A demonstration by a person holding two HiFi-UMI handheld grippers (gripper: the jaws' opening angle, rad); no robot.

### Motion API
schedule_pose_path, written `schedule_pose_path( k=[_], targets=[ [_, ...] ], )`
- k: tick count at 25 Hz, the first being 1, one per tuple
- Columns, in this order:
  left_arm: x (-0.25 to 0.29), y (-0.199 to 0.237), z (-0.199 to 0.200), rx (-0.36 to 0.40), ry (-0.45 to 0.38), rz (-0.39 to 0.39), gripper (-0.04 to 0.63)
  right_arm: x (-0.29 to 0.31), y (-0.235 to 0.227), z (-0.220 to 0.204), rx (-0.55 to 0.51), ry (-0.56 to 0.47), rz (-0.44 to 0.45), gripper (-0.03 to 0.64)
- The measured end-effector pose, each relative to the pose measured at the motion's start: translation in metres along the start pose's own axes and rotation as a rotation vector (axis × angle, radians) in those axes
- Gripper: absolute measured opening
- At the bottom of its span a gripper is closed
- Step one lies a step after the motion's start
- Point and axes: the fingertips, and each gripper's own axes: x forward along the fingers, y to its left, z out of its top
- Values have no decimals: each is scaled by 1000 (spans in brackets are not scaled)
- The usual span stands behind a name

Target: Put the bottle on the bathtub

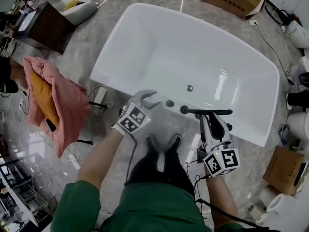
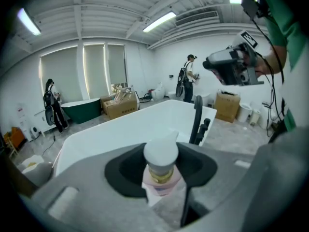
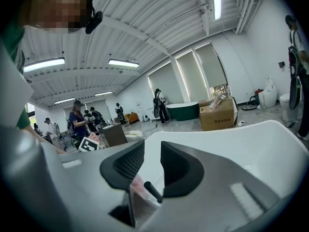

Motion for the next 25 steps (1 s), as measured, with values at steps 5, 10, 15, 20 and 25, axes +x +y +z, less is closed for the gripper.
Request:
schedule_pose_path(
  k=[5, 10, 15, 20, 25],
  targets=[
    [18, 2, -10, 37, 41, -30, 170, 3, -8, -4, 13, 7, -21, 104],
    [26, 9, -13, 24, 36, -22, 172, 9, -10, -9, 21, 21, -23, 104],
    [25, 13, -17, -16, 39, -20, 205, 14, -4, -10, 23, 24, -15, 104],
    [20, 15, -15, -68, 22, -1, 270, 16, -1, -5, 18, 13, -5, 104],
    [8, 8, -3, -76, -15, 12, 281, 14, -1, 2, 9, 0, -3, 104]
  ],
)
